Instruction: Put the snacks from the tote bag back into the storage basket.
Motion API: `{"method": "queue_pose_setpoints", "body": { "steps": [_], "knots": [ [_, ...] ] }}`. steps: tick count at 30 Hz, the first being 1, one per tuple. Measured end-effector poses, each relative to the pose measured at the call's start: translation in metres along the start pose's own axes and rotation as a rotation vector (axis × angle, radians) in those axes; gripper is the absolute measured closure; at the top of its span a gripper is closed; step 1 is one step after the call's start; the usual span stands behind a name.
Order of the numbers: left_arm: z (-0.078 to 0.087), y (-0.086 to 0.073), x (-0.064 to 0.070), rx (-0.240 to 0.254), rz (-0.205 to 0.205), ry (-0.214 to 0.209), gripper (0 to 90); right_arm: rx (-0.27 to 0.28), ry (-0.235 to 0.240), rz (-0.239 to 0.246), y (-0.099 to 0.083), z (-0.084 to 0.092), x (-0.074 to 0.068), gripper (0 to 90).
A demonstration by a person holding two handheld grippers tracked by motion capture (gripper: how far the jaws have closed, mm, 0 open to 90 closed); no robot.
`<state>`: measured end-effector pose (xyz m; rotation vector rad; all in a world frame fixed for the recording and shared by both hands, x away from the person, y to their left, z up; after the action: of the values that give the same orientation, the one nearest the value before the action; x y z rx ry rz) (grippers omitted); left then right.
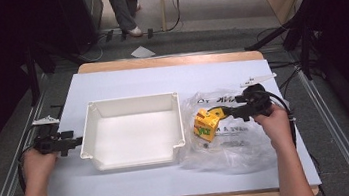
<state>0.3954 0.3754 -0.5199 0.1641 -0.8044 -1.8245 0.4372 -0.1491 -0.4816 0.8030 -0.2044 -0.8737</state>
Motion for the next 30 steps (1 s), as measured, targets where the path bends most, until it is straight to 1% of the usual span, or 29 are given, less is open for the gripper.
{"method": "queue_pose_setpoints", "body": {
  "steps": [5,8,15,17,21,30],
  "knots": [
    [-0.0004,0.0001,-0.0003,-0.001,0.001,-0.002,24.2,0.007,0.009,0.004,0.0019,0.0019,-0.0023,23.2],
    [-0.0009,0.0000,-0.0006,-0.002,0.003,0.000,24.3,0.005,0.002,-0.012,0.0028,0.0038,-0.0011,23.2],
    [-0.0012,0.0000,0.0000,-0.004,0.002,-0.002,24.2,-0.001,0.020,-0.006,0.0025,0.0036,-0.0038,22.9],
    [-0.0013,0.0000,0.0001,-0.004,0.002,-0.002,24.2,-0.007,0.015,-0.017,0.0023,0.0035,-0.0036,22.9],
    [-0.0013,0.0001,-0.0002,-0.001,0.005,-0.004,24.3,-0.009,0.013,-0.017,0.0024,0.0037,-0.0036,22.9],
    [-0.0013,0.0000,-0.0001,-0.003,0.003,-0.003,24.2,-0.003,0.001,0.001,0.0022,0.0026,-0.0028,22.9]
  ]
}}
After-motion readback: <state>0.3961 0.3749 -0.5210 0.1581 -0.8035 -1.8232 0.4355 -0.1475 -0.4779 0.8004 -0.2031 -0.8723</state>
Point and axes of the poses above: each handheld gripper's, and its own axes: z roughly backward along the jaws, y roughly out of its top, x roughly to its right, the point moved 10 cm from there along -z, roughly forward along the jaws, and after that the axes turned 3 degrees about z, right-handed, at the moved point
